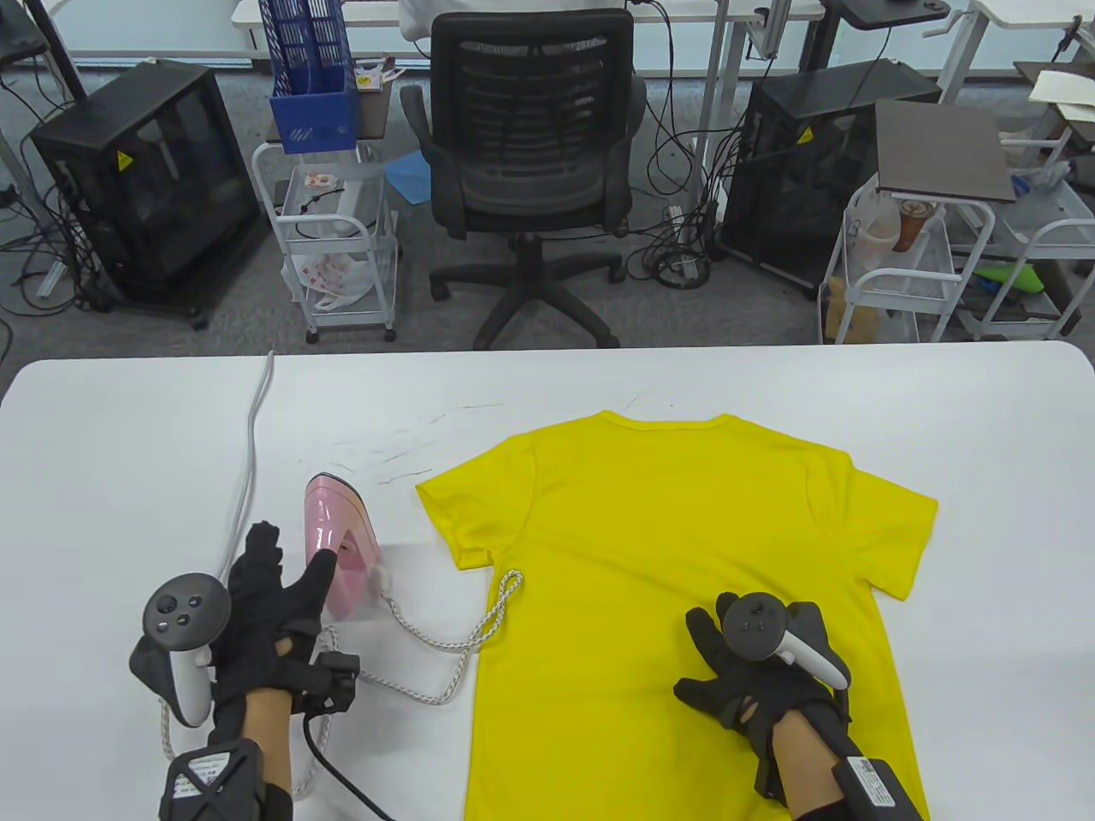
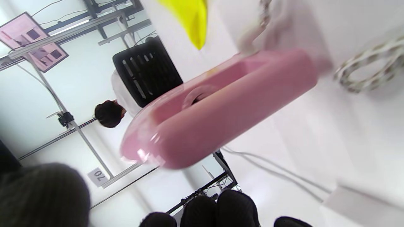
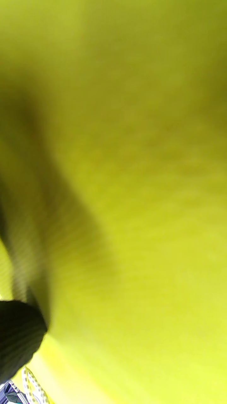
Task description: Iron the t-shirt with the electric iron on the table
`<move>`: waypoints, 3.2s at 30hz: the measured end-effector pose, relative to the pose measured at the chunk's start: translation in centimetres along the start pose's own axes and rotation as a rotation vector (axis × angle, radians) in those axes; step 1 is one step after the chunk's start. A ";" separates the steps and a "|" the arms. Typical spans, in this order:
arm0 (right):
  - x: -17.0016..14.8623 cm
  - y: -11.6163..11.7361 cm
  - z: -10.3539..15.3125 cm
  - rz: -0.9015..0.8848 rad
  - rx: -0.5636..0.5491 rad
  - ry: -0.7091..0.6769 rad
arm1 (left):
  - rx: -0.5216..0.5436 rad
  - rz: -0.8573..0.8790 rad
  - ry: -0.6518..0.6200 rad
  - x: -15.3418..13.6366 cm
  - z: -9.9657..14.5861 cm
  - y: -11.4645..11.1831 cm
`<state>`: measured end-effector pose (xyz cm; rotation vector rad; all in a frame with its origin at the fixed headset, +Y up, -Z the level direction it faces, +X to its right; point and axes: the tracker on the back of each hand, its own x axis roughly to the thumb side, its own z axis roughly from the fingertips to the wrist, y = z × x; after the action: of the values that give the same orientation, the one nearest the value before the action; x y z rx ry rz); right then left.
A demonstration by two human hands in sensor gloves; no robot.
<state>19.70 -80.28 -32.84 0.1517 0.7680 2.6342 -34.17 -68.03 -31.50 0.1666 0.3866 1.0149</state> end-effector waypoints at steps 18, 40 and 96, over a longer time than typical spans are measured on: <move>0.7 -1.8 1.3 0.007 -0.220 -0.039 | 0.003 -0.691 0.283 -4.6 -2.1 3.3; 0.3 -2.1 1.4 -0.054 -0.239 -0.069 | -0.007 -1.032 0.342 -6.6 -3.8 1.0; 2.3 -3.0 3.3 0.044 -0.645 -0.052 | -0.183 -0.866 -0.594 8.2 9.8 -19.8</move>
<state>19.34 -75.42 -31.68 0.0543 -0.1249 2.7573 -10.76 -71.01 -30.59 0.1093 -0.1857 0.1143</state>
